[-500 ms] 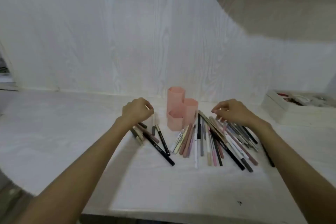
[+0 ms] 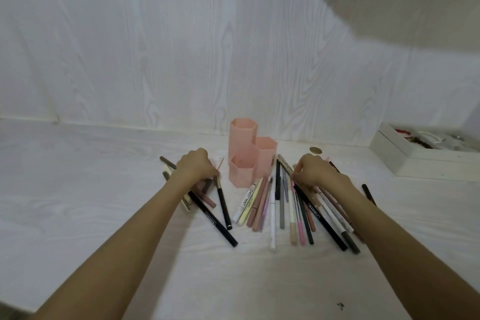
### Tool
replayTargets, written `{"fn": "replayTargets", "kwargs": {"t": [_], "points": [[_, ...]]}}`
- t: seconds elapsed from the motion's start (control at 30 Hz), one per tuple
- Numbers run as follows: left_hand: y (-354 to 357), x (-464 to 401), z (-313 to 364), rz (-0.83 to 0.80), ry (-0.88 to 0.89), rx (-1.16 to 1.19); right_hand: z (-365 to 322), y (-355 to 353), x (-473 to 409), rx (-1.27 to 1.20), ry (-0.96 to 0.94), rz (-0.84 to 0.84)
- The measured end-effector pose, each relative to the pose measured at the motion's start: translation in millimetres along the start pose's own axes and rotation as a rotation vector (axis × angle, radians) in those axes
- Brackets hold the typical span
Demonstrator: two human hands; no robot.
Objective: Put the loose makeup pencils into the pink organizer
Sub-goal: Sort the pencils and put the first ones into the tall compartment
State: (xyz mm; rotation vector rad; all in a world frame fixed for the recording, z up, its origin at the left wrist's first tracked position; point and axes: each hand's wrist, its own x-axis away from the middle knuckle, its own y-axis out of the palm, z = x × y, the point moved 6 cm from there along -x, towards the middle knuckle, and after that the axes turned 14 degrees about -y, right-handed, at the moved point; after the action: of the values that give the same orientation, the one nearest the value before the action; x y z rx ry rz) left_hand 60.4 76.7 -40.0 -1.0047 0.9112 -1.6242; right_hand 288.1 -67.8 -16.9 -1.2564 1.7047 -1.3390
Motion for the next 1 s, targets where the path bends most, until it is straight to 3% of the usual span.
{"fn": "replayTargets", "kwargs": {"t": [0.2, 0.4, 0.57, 0.73, 0.87, 1.0], "points": [[-3, -6, 8, -0.045, -0.038, -0.038, -2, -2, -2, -0.008, 0.161, -0.339], [-6, -4, 9, -0.087, -0.074, -0.071, 5, 3, -1, -0.116, 0.280, -0.529], [-2, -7, 5, -0.123, -0.088, -0.014, 17, 5, -1, -0.374, 0.247, -0.394], [-2, -13, 4, -0.129, -0.081, 0.010, 27, -16, 4, -0.663, 0.159, -0.154], [0, -13, 2, -0.178, -0.064, 0.000, 17, -52, -1, -0.946, 0.009, 0.178], [-2, -13, 1, -0.249, -0.056, 0.061, -35, -99, -5, -1.030, -0.234, 0.504]]}}
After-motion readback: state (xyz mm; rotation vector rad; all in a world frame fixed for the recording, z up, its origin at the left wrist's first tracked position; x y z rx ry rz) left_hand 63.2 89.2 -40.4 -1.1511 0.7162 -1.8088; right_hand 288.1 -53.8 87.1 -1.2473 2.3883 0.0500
